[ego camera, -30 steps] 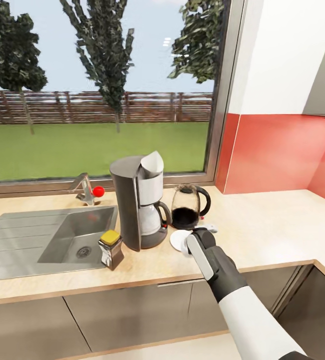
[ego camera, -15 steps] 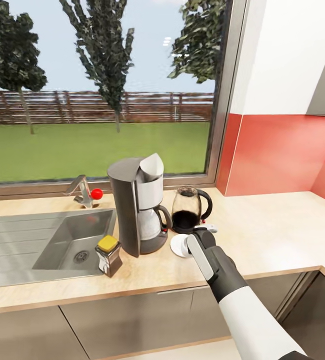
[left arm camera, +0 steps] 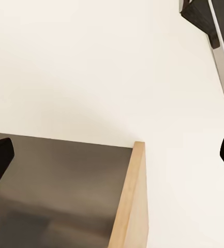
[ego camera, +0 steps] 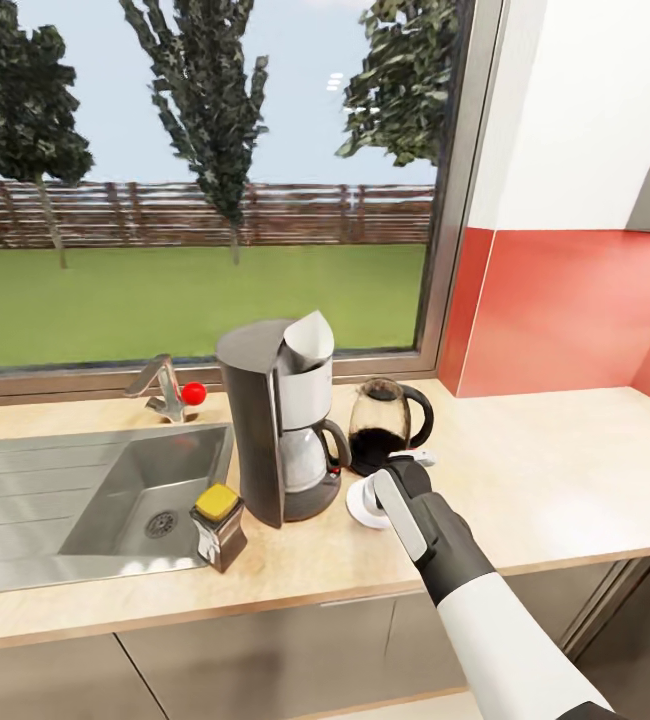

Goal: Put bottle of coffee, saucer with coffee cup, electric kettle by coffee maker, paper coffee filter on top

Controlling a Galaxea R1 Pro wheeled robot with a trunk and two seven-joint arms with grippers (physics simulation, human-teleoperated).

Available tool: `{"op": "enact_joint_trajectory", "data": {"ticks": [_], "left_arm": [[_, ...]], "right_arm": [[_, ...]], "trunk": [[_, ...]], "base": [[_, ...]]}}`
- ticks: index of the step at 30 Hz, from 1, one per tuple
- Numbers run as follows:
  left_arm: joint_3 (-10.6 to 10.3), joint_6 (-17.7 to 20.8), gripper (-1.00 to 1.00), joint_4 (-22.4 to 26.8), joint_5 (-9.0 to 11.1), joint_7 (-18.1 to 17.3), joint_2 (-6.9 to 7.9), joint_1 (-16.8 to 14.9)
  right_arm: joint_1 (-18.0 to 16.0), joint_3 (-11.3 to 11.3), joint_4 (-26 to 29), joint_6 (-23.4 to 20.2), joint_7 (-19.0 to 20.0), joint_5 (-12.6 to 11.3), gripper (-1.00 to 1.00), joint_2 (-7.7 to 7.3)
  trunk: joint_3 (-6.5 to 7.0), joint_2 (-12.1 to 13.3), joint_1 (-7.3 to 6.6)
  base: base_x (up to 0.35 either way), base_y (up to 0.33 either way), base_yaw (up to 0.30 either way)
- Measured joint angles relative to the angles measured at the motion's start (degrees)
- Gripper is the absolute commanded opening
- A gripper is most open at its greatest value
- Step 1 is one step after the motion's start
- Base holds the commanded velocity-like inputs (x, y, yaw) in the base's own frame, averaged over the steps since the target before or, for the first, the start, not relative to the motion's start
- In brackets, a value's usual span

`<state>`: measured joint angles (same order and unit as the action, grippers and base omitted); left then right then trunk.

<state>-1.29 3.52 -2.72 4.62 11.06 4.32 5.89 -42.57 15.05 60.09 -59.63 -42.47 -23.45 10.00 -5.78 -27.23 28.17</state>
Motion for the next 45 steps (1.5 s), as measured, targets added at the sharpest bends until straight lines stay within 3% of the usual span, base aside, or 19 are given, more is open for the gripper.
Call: {"op": "enact_joint_trajectory", "data": {"ticks": [45], "left_arm": [[-0.1,0.0,1.0,0.0,0.0,-0.1,-0.01,0.0]], "right_arm": [[0.0,-0.2,-3.3,0.0,-0.2,0.0,-1.0,0.0]], "trunk": [[0.0,0.0,0.0]], "base": [[0.041,0.0,0.0]]}}
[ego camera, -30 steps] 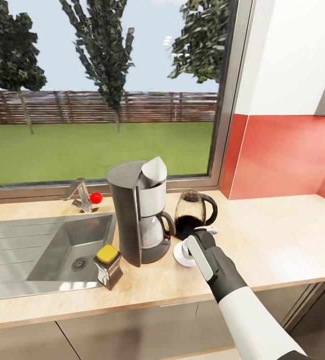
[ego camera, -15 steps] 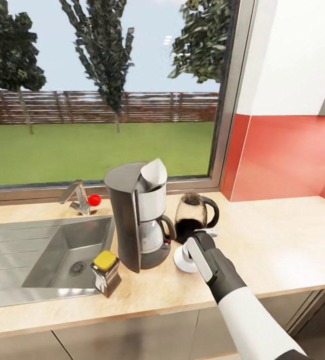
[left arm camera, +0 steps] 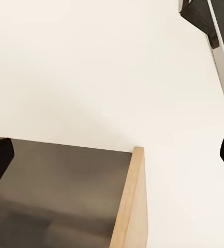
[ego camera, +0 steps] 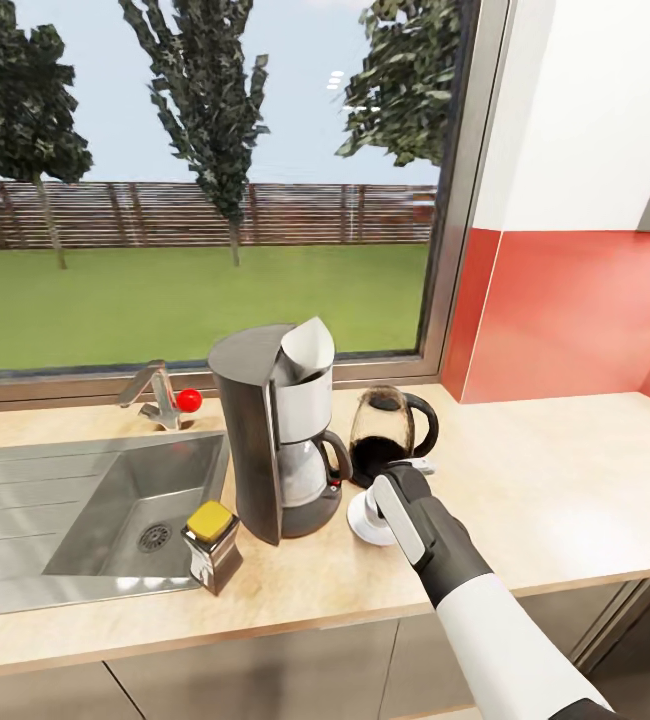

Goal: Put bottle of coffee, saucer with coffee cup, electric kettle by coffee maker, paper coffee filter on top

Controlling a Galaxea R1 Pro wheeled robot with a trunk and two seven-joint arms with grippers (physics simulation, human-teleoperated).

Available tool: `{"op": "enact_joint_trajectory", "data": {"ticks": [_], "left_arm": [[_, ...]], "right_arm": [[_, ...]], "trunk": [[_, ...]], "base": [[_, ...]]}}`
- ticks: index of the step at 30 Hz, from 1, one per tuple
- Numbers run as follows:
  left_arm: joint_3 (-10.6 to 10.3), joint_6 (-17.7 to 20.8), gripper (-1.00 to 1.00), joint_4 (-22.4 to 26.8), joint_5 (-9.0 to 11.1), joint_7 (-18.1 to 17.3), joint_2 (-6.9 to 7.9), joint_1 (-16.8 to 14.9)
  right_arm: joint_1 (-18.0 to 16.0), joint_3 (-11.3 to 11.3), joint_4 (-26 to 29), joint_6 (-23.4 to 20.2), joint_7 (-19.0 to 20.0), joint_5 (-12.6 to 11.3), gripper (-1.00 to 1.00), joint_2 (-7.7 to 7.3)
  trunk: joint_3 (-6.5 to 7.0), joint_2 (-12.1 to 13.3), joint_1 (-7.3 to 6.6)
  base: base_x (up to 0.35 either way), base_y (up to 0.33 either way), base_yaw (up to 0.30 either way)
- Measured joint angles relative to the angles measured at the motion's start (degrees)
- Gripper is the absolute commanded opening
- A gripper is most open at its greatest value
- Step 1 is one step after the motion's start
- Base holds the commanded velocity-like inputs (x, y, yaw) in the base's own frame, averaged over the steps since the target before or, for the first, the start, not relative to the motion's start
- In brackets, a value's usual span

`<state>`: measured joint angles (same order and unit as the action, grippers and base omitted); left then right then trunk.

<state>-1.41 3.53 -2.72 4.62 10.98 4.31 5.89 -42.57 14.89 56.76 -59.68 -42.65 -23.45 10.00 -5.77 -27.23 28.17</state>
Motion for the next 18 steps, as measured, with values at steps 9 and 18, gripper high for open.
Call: {"op": "enact_joint_trajectory", "data": {"ticks": [9,18], "left_arm": [[0.0,0.0,1.0,0.0,0.0,0.0,0.0,0.0],[0.0,0.0,1.0,0.0,0.0,0.0,0.0,0.0]], "right_arm": [[0.0,0.1,0.0,0.1,0.1,0.0,1.0,0.0],[0.0,0.1,0.0,0.1,0.1,0.0,1.0,0.0]], "trunk": [[0.0,0.0,0.0],[0.0,0.0,0.0]], "base": [[0.0,0.0,0.0],[0.0,0.0,0.0]]}}
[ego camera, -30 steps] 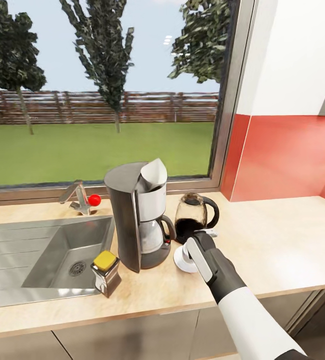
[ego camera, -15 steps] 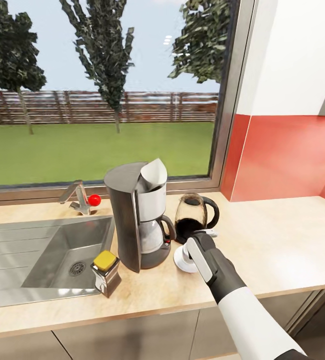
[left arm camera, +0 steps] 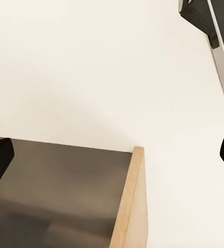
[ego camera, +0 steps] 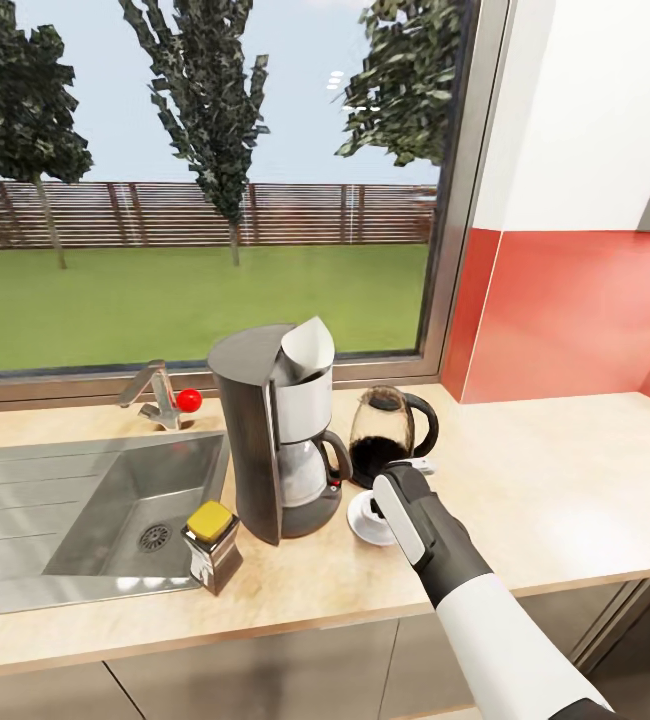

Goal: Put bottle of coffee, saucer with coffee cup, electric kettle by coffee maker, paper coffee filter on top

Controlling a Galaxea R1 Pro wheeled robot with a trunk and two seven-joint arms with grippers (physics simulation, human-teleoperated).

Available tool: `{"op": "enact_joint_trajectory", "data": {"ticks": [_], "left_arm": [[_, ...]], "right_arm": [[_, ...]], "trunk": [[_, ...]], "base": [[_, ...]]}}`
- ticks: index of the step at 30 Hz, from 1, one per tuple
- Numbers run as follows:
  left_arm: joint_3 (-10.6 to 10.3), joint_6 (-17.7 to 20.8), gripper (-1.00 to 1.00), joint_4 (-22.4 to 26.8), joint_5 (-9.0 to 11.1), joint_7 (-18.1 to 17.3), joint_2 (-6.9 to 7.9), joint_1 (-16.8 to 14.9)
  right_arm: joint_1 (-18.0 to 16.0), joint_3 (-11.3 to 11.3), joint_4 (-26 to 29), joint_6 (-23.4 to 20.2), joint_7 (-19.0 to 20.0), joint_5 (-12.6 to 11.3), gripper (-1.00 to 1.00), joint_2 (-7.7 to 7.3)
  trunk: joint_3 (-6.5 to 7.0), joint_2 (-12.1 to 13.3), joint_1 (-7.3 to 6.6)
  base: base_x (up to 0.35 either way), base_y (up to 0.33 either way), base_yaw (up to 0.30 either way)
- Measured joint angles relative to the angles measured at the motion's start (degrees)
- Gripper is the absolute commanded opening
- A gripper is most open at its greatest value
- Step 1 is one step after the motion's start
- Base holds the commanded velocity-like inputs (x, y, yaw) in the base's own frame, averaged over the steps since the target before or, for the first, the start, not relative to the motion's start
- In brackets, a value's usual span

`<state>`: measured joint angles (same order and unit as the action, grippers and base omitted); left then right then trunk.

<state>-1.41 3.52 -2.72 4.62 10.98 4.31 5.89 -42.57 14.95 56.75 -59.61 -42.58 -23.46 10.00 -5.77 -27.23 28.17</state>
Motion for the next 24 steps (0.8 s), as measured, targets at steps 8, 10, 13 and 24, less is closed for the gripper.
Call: {"op": "enact_joint_trajectory", "data": {"ticks": [8,10,13,24], "left_arm": [[0.2,0.0,1.0,0.0,0.0,0.2,0.04,0.0],[0.4,-0.1,1.0,0.0,0.1,0.2,0.03,0.0],[0.5,0.0,1.0,0.1,0.1,0.3,-0.08,0.0],[0.5,0.0,1.0,0.1,0.2,0.1,-0.12,0.0]], "right_arm": [[0.0,0.0,0.0,0.0,0.0,0.0,1.0,0.0],[0.0,0.0,0.0,0.0,0.0,0.0,1.0,0.0],[0.0,0.0,0.0,0.0,0.0,0.0,1.0,0.0],[0.0,0.1,0.0,0.0,0.0,0.0,1.0,0.0]], "trunk": [[0.0,0.0,0.02],[0.0,0.0,0.02],[0.0,0.0,0.03],[0.0,0.0,0.0]], "base": [[-0.053,0.0,0.0],[-0.25,0.0,0.0],[-0.308,0.0,0.0],[-0.186,0.0,0.0]]}}
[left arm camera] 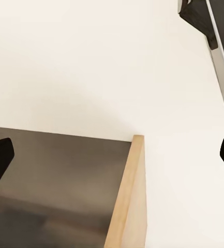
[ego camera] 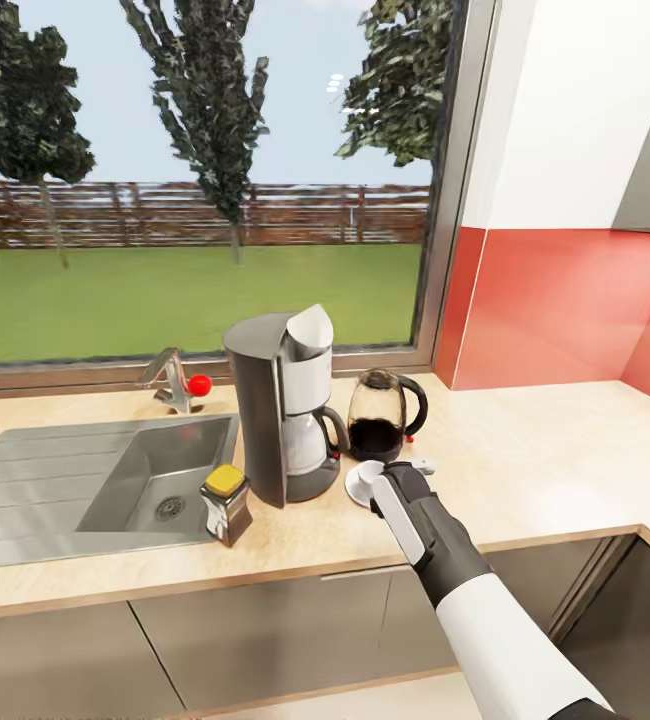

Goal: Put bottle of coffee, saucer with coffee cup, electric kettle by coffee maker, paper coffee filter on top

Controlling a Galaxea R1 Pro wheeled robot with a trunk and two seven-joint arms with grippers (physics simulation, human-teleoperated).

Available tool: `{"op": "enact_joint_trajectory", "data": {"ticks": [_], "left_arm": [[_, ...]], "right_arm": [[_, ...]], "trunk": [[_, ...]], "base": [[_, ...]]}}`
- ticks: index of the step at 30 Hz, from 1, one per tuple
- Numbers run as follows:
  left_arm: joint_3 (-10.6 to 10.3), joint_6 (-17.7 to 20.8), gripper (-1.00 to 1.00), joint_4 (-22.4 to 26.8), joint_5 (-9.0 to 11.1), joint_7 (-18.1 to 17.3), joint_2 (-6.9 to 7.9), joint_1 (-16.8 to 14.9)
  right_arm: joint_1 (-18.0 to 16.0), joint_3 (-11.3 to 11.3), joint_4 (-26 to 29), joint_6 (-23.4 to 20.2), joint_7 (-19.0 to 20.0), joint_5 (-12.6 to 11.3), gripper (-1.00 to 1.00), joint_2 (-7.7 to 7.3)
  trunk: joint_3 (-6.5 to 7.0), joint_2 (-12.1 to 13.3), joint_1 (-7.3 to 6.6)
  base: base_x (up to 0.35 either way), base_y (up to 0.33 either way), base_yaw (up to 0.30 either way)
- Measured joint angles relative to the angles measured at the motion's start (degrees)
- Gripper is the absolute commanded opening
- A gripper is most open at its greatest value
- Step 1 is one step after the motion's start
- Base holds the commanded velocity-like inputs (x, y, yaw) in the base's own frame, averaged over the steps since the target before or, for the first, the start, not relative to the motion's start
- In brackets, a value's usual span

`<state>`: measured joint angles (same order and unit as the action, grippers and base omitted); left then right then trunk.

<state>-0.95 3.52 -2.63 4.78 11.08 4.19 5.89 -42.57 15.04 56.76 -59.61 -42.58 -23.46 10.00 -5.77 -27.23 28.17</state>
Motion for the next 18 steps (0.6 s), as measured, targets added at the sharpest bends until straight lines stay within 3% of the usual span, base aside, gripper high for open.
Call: {"op": "enact_joint_trajectory", "data": {"ticks": [5,18], "left_arm": [[0.0,-0.1,1.0,0.0,0.0,0.2,0.08,0.0],[0.1,-0.1,1.0,0.0,0.1,0.4,0.04,0.0]], "right_arm": [[0.0,0.0,0.0,0.0,0.0,0.0,1.0,0.0],[0.0,0.0,0.0,0.0,0.0,0.0,1.0,0.0]], "trunk": [[0.0,0.0,0.02],[0.0,0.0,0.03]], "base": [[-0.127,0.0,0.0],[-0.302,0.0,0.0]]}}
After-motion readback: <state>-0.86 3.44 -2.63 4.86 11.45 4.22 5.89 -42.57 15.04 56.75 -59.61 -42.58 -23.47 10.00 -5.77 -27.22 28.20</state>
